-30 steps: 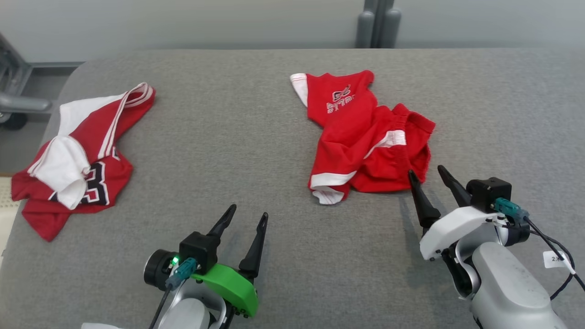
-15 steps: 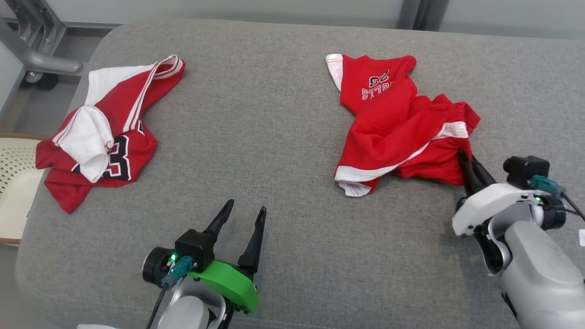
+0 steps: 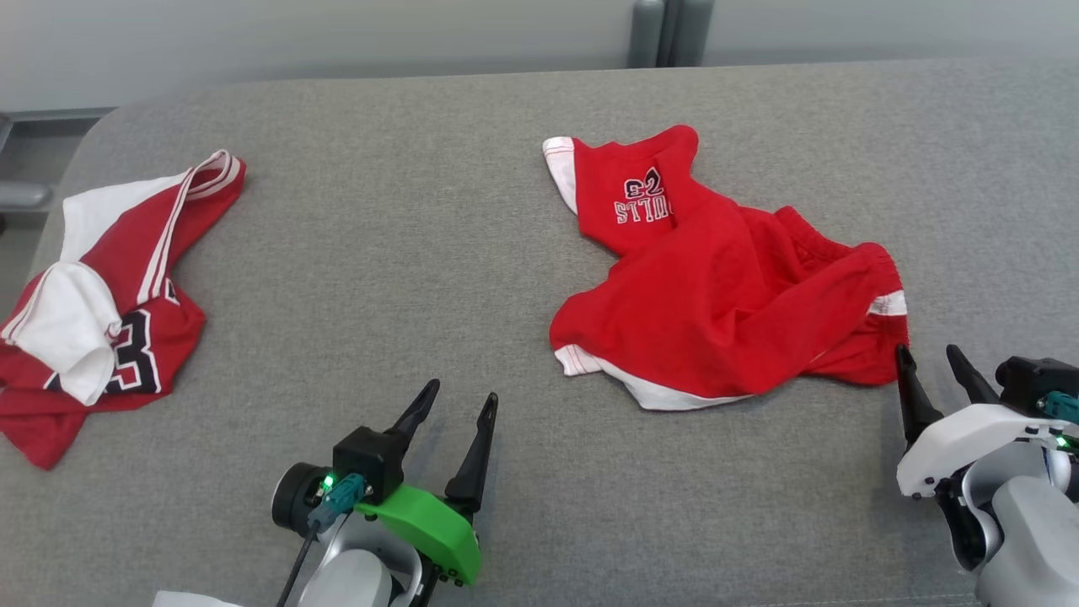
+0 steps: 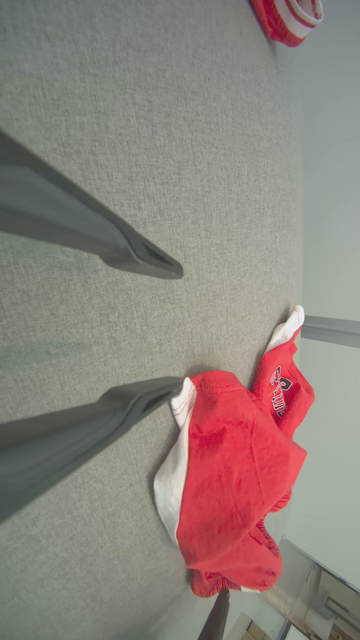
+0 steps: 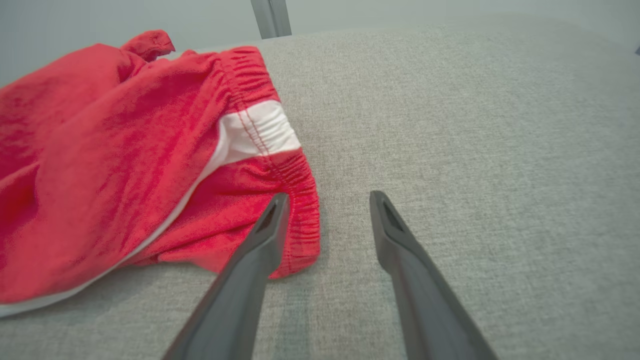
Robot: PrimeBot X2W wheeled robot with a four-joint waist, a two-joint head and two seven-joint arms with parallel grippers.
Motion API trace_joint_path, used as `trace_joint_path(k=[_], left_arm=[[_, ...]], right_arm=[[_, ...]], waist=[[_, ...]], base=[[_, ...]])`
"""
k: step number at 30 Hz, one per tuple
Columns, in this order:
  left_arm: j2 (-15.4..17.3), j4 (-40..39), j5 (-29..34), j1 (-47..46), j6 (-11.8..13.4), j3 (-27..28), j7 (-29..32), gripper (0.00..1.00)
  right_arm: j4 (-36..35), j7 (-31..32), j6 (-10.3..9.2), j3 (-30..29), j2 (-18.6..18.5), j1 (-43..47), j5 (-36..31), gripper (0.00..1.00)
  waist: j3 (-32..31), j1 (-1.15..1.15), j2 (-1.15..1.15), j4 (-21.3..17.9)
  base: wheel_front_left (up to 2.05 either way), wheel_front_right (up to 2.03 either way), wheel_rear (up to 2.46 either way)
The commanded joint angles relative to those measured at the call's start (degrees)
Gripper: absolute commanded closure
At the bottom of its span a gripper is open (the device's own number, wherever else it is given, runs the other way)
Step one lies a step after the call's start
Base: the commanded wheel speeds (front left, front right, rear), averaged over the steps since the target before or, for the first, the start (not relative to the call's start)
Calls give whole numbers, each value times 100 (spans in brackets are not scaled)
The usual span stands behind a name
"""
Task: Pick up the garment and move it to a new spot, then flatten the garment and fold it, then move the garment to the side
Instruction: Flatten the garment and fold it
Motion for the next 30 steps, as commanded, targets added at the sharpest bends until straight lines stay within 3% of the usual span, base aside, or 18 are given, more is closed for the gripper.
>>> trace_joint_path(k=[1, 16, 21, 27, 29, 30], left_arm=[[16, 56, -35, -94, 3, -9, -6, 0], [18, 1563, -1084, -1071, 3, -134, -7, 0], [19, 2033, -1357, -1298, 3, 27, -7, 0], [21, 2059, -1399, -1441, 3, 246, -7, 0], [21, 2036, -1324, -1424, 3, 268, -7, 52], [21, 2025, -1301, -1432, 3, 281, -7, 71]], right_arm=[[-53, -2, -6, -61, 39, 167, -40, 0], [-920, -2, -6, 43, 330, 593, -205, 0], [-1023, -2, -6, 92, 357, 554, -171, 0], [-1124, -2, -6, 52, 381, 486, -175, 0], [-1129, -2, -6, 34, 410, 481, -220, 0], [-1130, -2, -6, 34, 420, 468, -234, 0]], waist=[[-152, 0, 0, -291], [48, 0, 0, -1642], [172, 0, 0, -1881], [298, 0, 0, -1961], [316, 0, 0, -1951], [324, 0, 0, -1941]], base=[[0, 0, 0], [0, 0, 0], [0, 0, 0], [0, 0, 0], [0, 0, 0], [0, 0, 0]])
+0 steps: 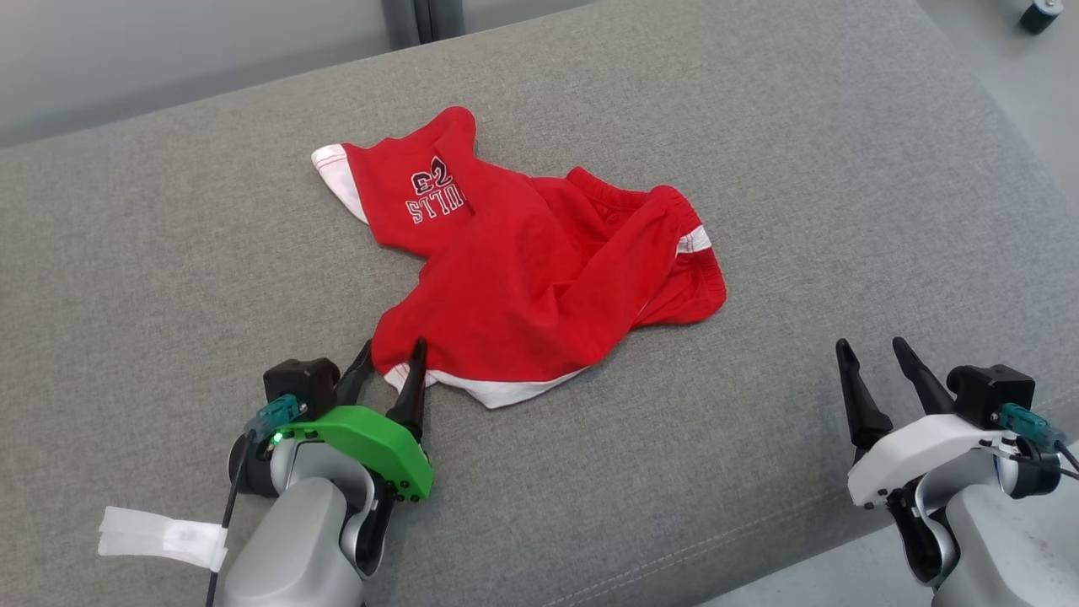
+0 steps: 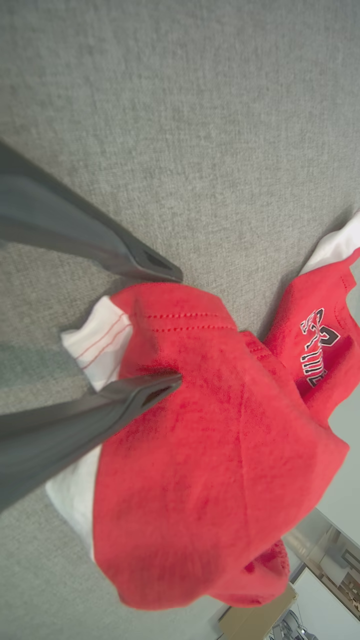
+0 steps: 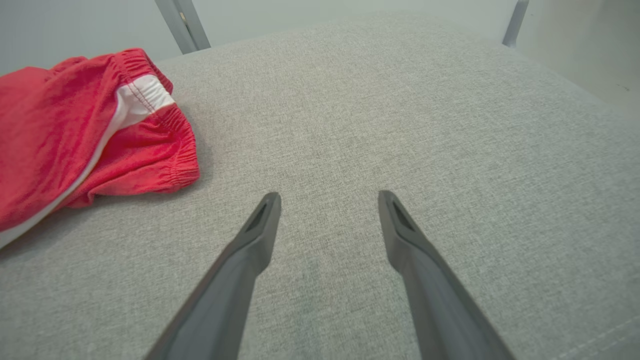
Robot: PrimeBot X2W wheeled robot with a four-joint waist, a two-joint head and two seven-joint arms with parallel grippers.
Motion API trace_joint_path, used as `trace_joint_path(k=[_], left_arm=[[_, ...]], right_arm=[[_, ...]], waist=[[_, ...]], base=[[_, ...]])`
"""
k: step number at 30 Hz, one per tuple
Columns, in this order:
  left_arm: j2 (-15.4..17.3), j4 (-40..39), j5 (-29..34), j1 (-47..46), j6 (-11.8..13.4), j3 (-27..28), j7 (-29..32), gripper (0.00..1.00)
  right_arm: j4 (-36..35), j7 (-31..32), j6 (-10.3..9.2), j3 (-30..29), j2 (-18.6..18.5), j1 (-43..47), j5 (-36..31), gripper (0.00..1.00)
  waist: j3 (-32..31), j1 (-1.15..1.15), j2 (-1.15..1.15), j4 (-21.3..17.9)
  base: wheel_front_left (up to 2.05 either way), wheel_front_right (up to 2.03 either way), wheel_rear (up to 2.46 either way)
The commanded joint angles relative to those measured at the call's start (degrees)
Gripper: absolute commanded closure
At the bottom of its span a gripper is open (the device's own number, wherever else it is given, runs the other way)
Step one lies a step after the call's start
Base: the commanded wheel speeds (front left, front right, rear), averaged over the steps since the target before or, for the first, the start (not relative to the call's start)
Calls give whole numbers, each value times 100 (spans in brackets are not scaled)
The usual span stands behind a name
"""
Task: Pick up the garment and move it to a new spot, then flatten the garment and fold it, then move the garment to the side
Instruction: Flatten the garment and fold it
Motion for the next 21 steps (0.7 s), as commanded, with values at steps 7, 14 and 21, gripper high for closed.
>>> trace_joint_path(k=[7, 14, 21], left_arm=[[30, -426, 278, -61, 3, 119, -8, 100], [29, -1345, 550, 273, 7, 785, -6, 100], [29, -1146, 853, 599, 325, 1259, -8, 100]], right_arm=[[-56, -2, -6, -84, 41, -85, -28, 0], [-93, -2, -6, -198, 52, 29, 16, 0], [-373, -2, -6, -32, 198, -30, 190, 0]], waist=[[58, 0, 0, 152], [30, 0, 0, 471], [-4, 0, 0, 920]], base=[[0, 0, 0], [0, 0, 0], [0, 0, 0]])
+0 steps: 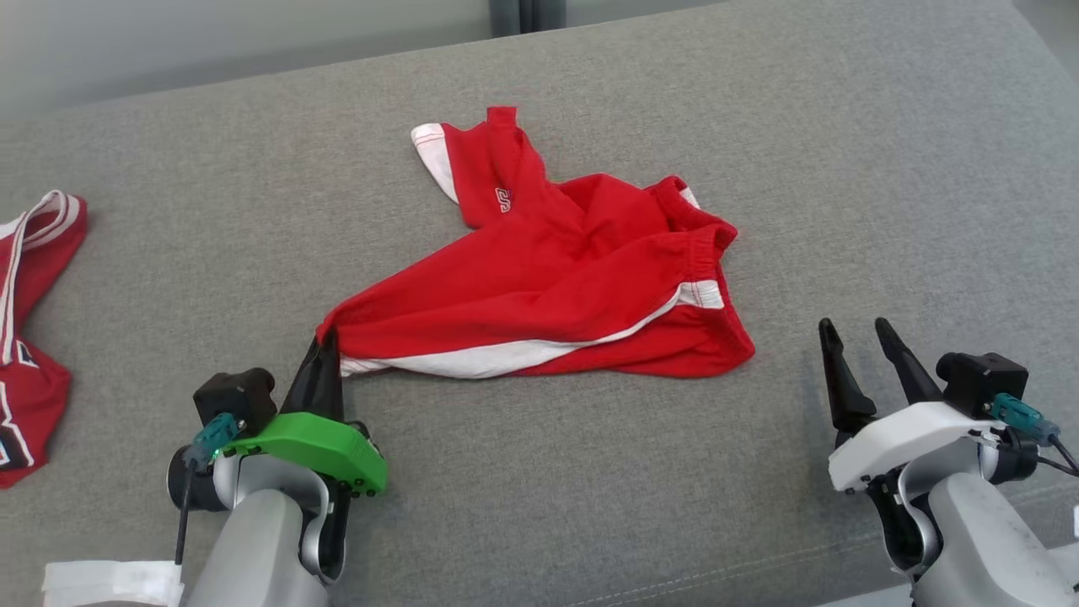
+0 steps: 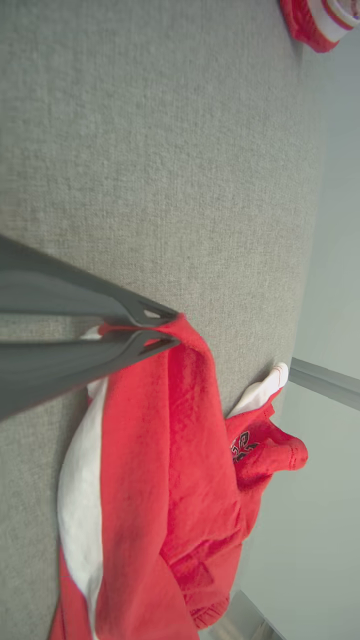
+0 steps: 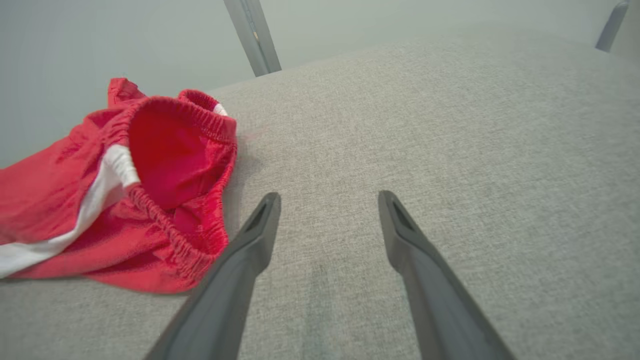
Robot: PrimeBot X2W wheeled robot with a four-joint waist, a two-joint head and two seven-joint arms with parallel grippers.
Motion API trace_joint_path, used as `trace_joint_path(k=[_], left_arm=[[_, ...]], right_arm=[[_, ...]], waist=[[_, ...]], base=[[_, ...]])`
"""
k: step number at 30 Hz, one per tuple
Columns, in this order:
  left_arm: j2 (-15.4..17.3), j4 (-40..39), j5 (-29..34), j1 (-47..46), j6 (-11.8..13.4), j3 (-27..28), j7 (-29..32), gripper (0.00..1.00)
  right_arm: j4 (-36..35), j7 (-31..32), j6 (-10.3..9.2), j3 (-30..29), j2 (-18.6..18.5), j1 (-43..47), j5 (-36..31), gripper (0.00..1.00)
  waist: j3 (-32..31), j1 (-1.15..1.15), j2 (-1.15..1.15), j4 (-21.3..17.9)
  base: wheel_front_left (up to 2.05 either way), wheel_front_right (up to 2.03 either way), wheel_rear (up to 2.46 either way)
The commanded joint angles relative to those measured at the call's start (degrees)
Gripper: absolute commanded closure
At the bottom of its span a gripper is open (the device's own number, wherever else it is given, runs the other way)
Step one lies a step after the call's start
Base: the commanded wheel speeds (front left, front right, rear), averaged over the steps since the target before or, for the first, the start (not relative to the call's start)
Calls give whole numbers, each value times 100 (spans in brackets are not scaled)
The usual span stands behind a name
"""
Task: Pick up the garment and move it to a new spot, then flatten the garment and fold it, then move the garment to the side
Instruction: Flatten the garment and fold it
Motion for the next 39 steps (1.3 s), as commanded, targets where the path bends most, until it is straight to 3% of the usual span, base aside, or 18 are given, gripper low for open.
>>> trace_joint_path(k=[1, 10, 12, 13, 14, 20, 26, 27, 28, 33, 37, 39], left_arm=[[27, 54, 71, 13, 48, 45, -8, 100], [28, 515, 259, -251, 359, 230, -7, 100], [26, 581, 315, -355, 400, 186, -7, 67], [27, 626, 316, -396, 418, 167, -7, 42], [28, 676, 300, -438, 434, 151, -7, 0], [28, 477, 226, -511, 492, 57, -7, 0], [26, 86, 150, -313, 437, -196, -7, 0], [26, -34, 129, -257, 413, -319, -6, 0], [28, -95, 73, -221, 419, -350, -7, 0], [24, -278, 15, -107, 403, -508, -6, 0], [24, -380, -44, 6, 420, -617, -6, 0], [23, -359, -54, 18, 404, -656, -7, 0]], right_arm=[[-49, -2, -6, 57, 7, -56, 43, 0], [-705, -2, -6, 1045, 28, -341, 689, 0], [-785, -2, -6, 1270, -6, -412, 827, 0], [-819, -2, -6, 1369, 5, -438, 933, 0], [-844, -2, -6, 1462, 5, -467, 1014, 0], [-704, -2, -6, 2040, -42, -759, 1494, 0], [-12, -2, -3, 2132, -23, -1205, 1772, 0], [274, -2, -3, 2113, 16, -1272, 1892, 61], [384, -1, -3, 2054, 26, -1357, 1938, 99], [779, -3, -3, 1835, -152, -1622, 1807, 100], [1266, -2, -3, 1087, -308, -1779, 1404, 100], [1362, -2, -4, 980, -315, -1800, 1314, 100]], waist=[[-9, 0, 0, 159], [35, 0, 0, 200], [44, 0, 0, 189], [50, 0, 0, 186], [58, 0, 0, 184], [105, 0, 0, 244], [144, 0, 0, 529], [152, 0, 0, 642], [155, 0, 0, 699], [190, 0, 0, 905], [223, 0, 0, 1089], [231, 0, 0, 1116]], base=[[0, 0, 0], [0, 0, 0], [0, 0, 0], [0, 0, 0], [0, 0, 0], [0, 0, 0], [0, 0, 0], [0, 0, 0], [0, 0, 0], [0, 0, 0], [0, 0, 0], [0, 0, 0]])
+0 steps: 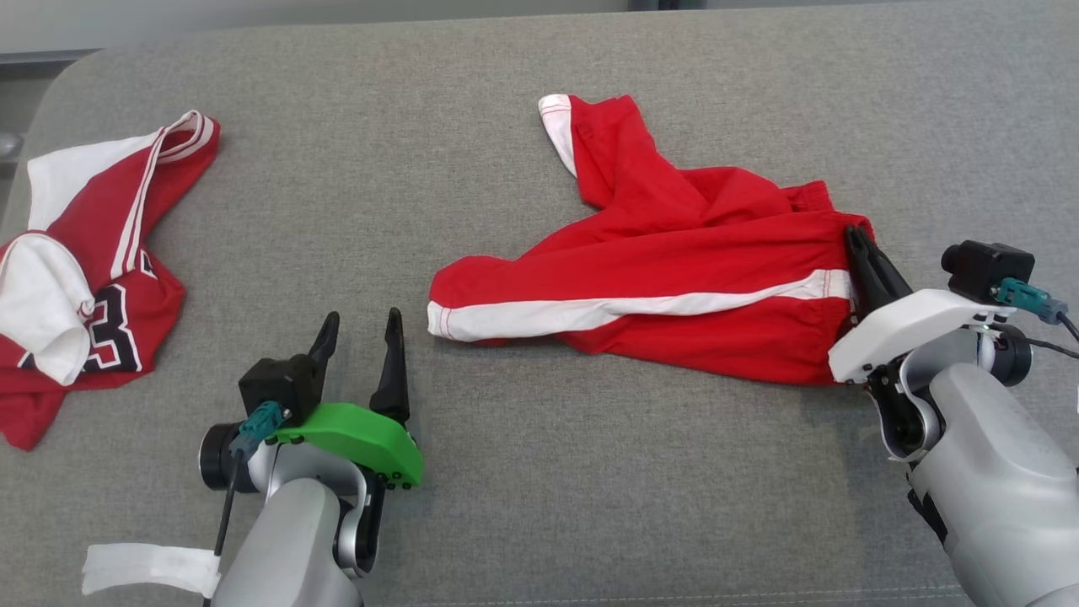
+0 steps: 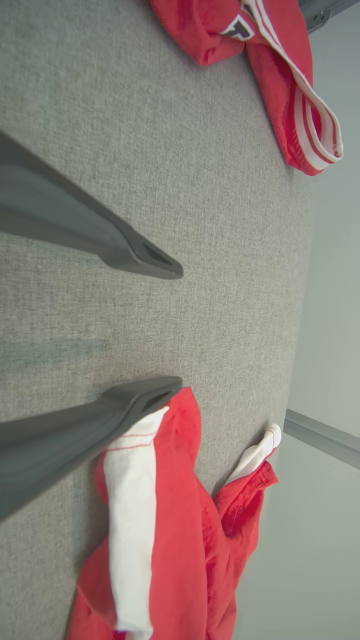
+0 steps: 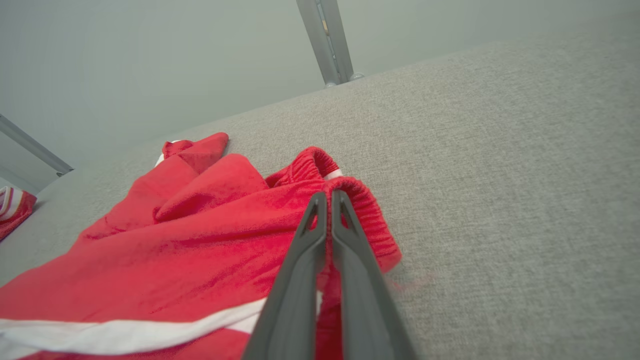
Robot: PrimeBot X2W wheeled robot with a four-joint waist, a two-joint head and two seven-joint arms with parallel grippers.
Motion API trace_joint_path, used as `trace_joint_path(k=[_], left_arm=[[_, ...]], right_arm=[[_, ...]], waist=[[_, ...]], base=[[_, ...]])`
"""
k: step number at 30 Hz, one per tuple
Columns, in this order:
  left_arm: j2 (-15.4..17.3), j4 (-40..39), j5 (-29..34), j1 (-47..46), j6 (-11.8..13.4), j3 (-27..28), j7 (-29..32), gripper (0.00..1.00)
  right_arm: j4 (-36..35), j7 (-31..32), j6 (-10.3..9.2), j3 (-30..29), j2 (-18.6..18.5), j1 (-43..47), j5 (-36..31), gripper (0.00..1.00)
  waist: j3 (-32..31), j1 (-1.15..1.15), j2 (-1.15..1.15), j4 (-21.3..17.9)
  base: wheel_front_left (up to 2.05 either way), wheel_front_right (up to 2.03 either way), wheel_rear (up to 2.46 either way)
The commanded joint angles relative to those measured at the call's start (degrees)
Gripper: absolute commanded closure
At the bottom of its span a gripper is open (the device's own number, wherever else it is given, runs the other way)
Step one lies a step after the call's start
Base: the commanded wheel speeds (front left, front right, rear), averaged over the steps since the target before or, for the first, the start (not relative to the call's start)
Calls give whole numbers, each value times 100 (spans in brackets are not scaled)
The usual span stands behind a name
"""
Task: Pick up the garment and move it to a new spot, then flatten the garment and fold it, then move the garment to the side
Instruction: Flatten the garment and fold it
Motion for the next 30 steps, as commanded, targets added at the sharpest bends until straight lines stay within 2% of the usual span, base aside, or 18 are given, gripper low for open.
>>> trace_joint_path(k=[1, 9, 10, 15, 20, 30], left_arm=[[20, 16, -51, 61, -23, -50, -7, 0], [20, 180, -133, 26, -177, -359, -7, 0], [21, 197, -133, 13, -179, -372, -7, 0], [22, 289, -62, 130, -132, -307, -7, 0], [22, 140, 136, 397, 4, 41, -6, 0], [22, -724, 890, 1320, 153, 707, -7, 0]], right_arm=[[148, -2, -2, -119, 1, -73, -118, 100], [826, -2, -3, -528, -34, -137, -679, 100], [843, -2, -3, -582, -9, -125, -710, 0], [567, -2, -3, -863, 44, 117, -948, 0], [-67, -2, -2, -1043, 152, 633, -1249, 0], [-1506, -2, -3, -1015, 407, 1871, -2135, 0]], waist=[[37, 0, 0, 110], [36, 0, 0, 162], [12, 0, 0, 143], [-189, 0, 0, -42], [-521, 0, 0, -271], [-1223, 0, 0, -496]], base=[[0, 0, 0], [0, 0, 0], [0, 0, 0], [0, 0, 0], [0, 0, 0], [0, 0, 0]])
